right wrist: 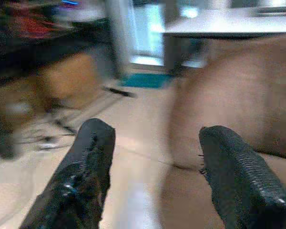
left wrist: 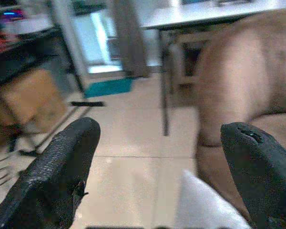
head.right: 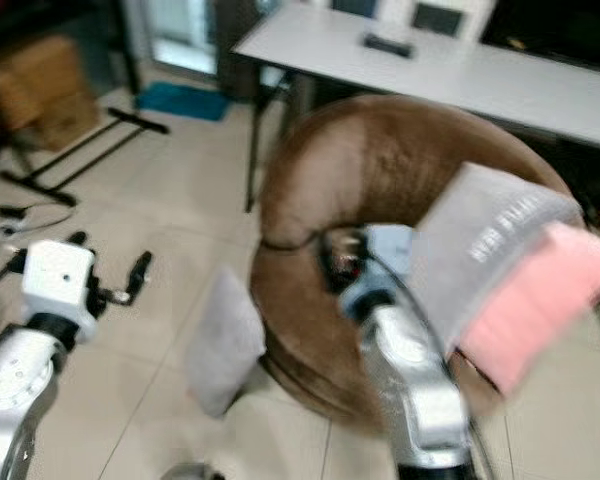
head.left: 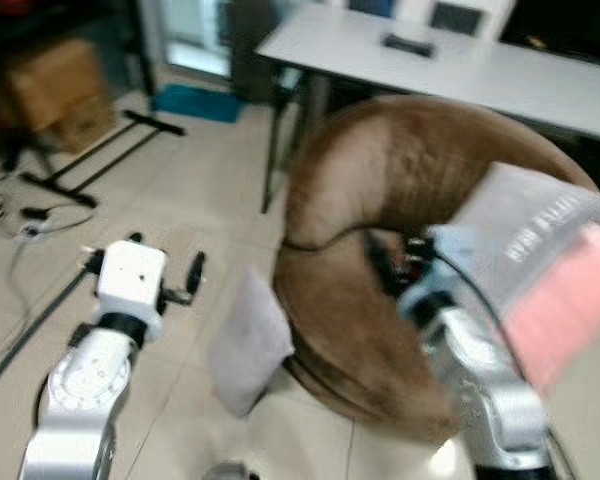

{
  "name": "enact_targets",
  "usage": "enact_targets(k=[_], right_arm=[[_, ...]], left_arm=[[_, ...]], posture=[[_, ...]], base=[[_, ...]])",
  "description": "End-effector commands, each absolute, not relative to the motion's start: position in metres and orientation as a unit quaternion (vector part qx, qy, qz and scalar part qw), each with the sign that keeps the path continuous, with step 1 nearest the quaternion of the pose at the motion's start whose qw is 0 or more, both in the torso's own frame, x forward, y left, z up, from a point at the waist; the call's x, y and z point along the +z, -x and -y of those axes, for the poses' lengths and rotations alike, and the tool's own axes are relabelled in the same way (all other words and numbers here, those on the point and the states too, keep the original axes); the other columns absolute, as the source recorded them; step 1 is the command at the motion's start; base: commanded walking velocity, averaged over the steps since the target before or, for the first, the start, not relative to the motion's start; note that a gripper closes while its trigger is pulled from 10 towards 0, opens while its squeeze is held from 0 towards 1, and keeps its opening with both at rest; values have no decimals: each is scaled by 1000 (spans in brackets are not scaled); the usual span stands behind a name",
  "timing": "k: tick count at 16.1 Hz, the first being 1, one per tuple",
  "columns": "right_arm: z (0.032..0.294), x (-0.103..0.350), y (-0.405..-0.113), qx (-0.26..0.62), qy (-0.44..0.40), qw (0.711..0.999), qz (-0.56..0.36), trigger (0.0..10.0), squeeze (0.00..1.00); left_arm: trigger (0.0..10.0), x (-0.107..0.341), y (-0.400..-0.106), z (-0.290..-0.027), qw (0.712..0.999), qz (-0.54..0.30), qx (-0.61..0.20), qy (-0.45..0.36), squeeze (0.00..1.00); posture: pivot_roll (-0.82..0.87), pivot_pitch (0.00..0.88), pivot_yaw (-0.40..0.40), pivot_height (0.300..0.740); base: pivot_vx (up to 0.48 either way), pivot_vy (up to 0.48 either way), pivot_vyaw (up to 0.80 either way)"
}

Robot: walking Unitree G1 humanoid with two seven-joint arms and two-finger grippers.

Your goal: Move the pillow to the sofa from floor

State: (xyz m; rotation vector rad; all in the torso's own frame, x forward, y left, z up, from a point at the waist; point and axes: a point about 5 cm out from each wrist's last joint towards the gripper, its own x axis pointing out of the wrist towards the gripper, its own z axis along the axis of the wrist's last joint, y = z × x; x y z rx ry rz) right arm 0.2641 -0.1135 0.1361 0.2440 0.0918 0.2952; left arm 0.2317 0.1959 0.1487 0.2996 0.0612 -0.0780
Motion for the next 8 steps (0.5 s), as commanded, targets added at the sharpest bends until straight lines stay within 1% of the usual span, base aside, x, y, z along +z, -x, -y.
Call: enact_targets(k=[1, 8], right_arm=[[125, 135, -264, 129, -113, 984, -46, 10000, 1000], [123, 133, -263, 130, -106, 985, -43, 10000, 1000]], left_arm=[[10000, 155, -234, -190, 986, -11, -45, -157, 757], [10000, 159, -236, -189, 987, 1, -57, -151, 796]], posture=[[130, 0, -75, 740], [131, 0, -70, 740]], base=[[0, 0, 800], [0, 0, 796]])
